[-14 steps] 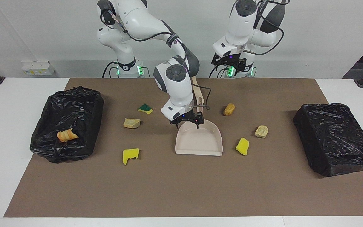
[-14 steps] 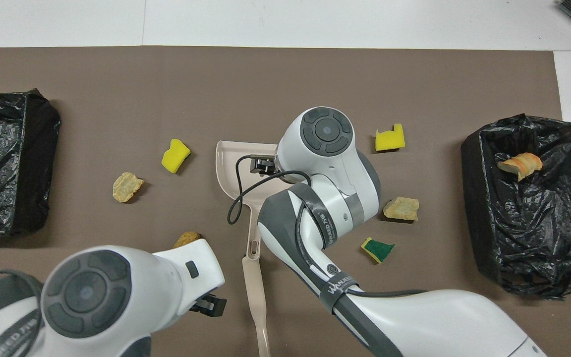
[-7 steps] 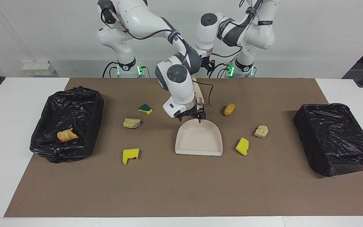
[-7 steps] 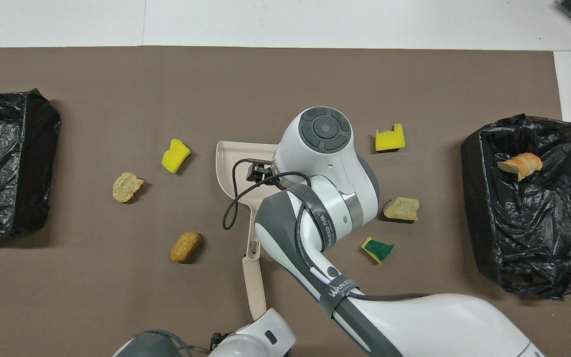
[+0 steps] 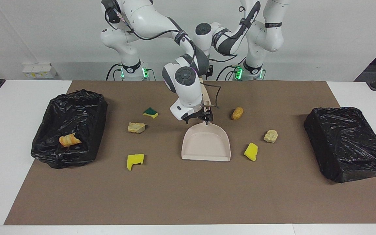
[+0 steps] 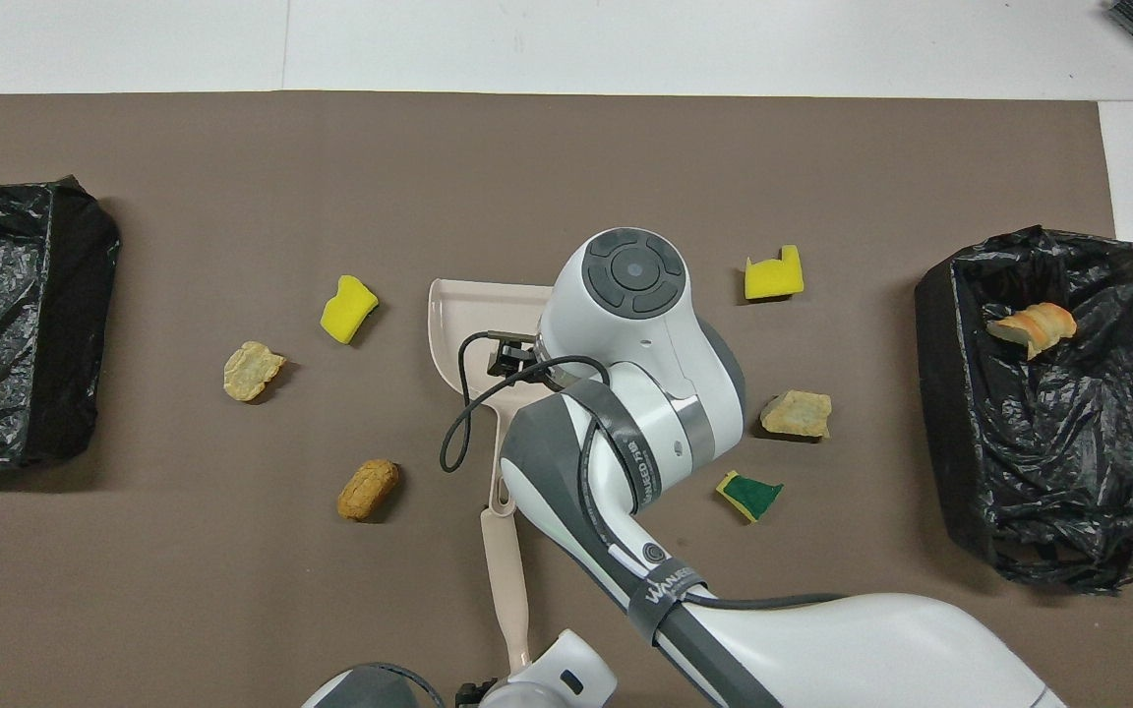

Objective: Sweep and dump trash in bin

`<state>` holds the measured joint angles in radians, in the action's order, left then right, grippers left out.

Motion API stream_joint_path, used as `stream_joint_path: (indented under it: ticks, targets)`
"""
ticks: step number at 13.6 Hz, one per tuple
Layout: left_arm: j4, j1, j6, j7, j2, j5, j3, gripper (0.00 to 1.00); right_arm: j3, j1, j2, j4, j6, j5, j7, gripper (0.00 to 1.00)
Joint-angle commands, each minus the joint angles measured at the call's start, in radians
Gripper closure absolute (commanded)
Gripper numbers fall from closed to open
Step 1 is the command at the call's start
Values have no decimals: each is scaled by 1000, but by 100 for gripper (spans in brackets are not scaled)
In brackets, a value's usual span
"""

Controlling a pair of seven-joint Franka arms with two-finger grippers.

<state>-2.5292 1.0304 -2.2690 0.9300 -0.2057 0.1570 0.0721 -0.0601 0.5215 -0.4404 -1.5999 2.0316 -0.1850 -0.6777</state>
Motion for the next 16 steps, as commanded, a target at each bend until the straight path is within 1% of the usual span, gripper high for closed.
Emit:
stream_joint_path:
  ticks: [1, 2, 3, 4, 5, 6, 7, 8, 9, 10, 12, 13, 14, 16]
  targets:
    - [-6, 8, 17, 12, -8, 10, -14, 61, -6, -5, 29, -31, 1, -4, -8, 0]
    - [-2, 4, 52, -2, -8, 10, -15, 81, -6, -5, 28, -28, 2, -1, -8, 0]
    - [1, -4, 83, -5, -8, 10, -18, 94, -6, -5, 28, -28, 7, 5, -6, 0]
    - [1, -30, 98, -20, -8, 10, -20, 100, -6, -5, 28, -28, 12, 6, -5, 0]
    - [10, -55, 129, -57, -12, 9, -20, 100, -6, -5, 28, -26, 12, 6, -5, 0]
    - [27, -68, 187, -98, -21, 0, -23, 100, -6, -5, 26, -26, 12, 7, -3, 0]
    - [49, -111, 265, -118, -30, -19, -25, 100, -6, -5, 26, -26, 12, 13, -2, 0]
    - [65, -165, 328, -126, -53, -63, -22, 100, -6, -5, 28, -26, 6, 16, 7, 0]
    - [66, -188, 359, -154, -92, -92, -23, 100, -6, -5, 28, -26, 3, 16, 10, 0]
    - [66, -246, 390, -216, -122, -102, -25, 100, -6, -5, 29, -28, 1, 16, 9, 0]
    - [78, -367, 423, -356, -156, -108, -26, 100, -6, 9, 34, -34, -1, 16, -3, 0]
    - [102, -447, 425, -420, -155, -126, -23, 100, -6, 21, 46, -49, 7, 16, -12, 0]
    - [130, -507, 424, -491, -140, -158, -22, 100, -4, 32, 58, -76, 19, 16, -34, 0]
    - [161, -616, 387, -639, -97, -182, -22, 100, -1, 69, 87, -135, 77, 28, -101, 0]
